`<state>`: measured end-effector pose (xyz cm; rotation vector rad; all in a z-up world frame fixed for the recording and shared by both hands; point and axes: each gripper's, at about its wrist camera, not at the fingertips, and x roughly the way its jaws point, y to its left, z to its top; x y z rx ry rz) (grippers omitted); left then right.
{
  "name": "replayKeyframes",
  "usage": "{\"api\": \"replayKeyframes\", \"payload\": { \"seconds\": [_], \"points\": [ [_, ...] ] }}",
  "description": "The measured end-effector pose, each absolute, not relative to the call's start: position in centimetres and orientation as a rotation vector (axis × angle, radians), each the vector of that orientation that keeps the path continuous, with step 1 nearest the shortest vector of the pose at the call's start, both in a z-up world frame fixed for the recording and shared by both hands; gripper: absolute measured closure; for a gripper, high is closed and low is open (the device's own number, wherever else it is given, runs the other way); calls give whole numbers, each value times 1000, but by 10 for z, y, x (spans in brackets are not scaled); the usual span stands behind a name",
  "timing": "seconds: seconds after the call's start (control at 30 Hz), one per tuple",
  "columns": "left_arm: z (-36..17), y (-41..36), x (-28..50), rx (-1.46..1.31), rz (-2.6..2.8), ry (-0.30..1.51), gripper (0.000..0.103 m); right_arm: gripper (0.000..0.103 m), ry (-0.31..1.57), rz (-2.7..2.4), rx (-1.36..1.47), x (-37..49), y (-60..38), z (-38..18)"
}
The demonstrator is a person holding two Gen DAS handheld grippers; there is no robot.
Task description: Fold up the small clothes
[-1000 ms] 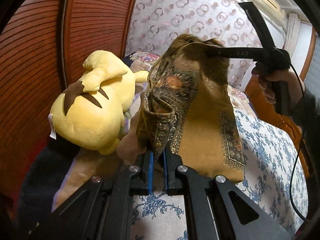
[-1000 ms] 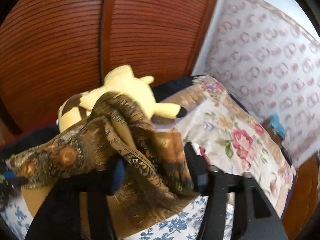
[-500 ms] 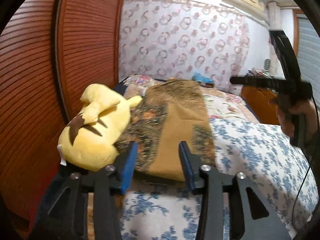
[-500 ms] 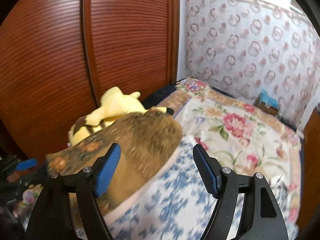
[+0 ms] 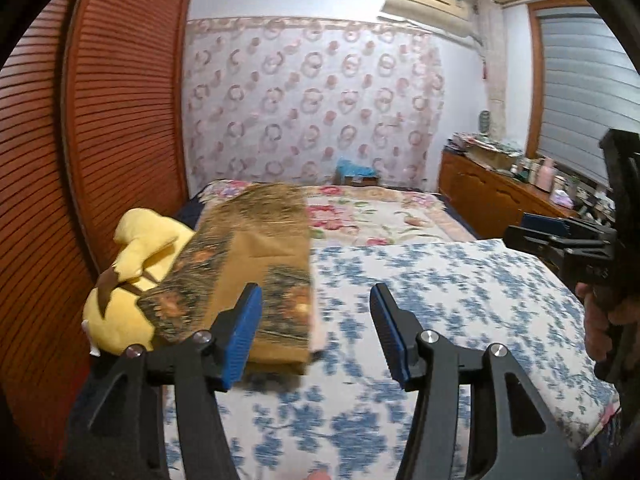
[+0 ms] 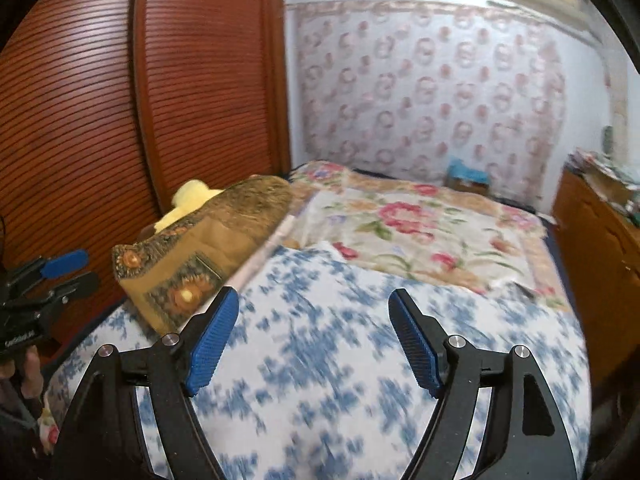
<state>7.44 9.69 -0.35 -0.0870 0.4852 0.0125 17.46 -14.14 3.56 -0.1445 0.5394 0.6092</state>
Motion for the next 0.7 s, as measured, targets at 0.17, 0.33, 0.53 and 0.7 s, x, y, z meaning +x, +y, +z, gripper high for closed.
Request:
{"api": "replayKeyframes", "payload": {
  "seconds": [0.17,0.33,0.53,0.7],
  "points": [
    [12,68,68,-60,-21,466,48,24,473,521,-93,135,-181,50],
    [30,46,57,-39,-40,440,48,24,418,439,-76,102,-211,68],
    [44,30,49,-23,-47,428,48,24,362,361,-52,75,-239,78],
    [47,24,47,2,-9,419,48,24,354,349,-51,70,-245,79]
  ]
}}
